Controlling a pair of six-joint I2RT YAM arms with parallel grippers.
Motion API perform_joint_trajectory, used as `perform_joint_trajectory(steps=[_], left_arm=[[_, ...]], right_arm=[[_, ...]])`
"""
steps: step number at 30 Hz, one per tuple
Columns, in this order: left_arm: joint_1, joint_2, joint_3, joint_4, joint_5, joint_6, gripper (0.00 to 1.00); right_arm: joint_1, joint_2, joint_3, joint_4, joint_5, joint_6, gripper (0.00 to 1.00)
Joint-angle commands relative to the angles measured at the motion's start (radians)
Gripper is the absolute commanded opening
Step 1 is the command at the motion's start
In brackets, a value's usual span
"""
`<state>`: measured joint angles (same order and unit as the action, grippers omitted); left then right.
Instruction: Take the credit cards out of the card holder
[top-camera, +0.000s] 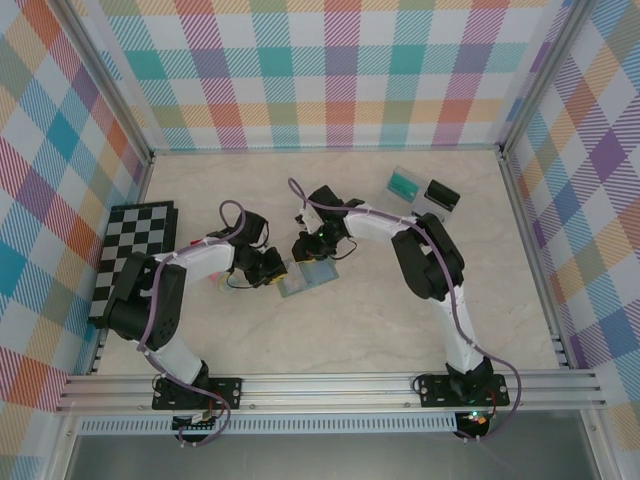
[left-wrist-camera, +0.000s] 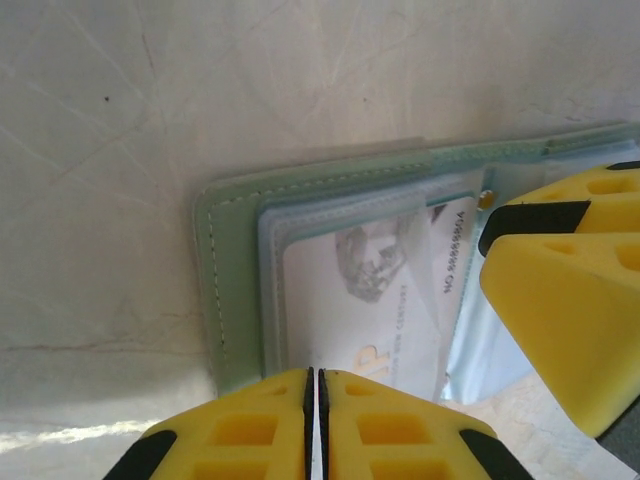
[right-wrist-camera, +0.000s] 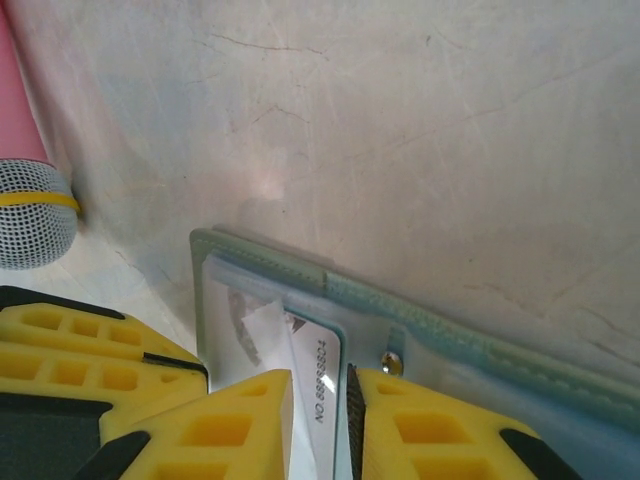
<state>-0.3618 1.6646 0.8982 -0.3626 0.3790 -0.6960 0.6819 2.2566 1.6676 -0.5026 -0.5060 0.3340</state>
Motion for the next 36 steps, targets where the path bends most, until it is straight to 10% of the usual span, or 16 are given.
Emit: perform_joint_trajectory(steps=[1,36], left_arm=[[-0.009,0.026,0.023,-0.006,-0.011,-0.013,0.12],[-0.008,0.078,0.031,-0.067,-0.035,0.027,0.09]], right_arm=[[0.005,0.033,0.046,-0.05,-0.022,-0.048,0.23],[-0.016,-0.06,-0.068,0.046,-0.036,-0.05,0.0]])
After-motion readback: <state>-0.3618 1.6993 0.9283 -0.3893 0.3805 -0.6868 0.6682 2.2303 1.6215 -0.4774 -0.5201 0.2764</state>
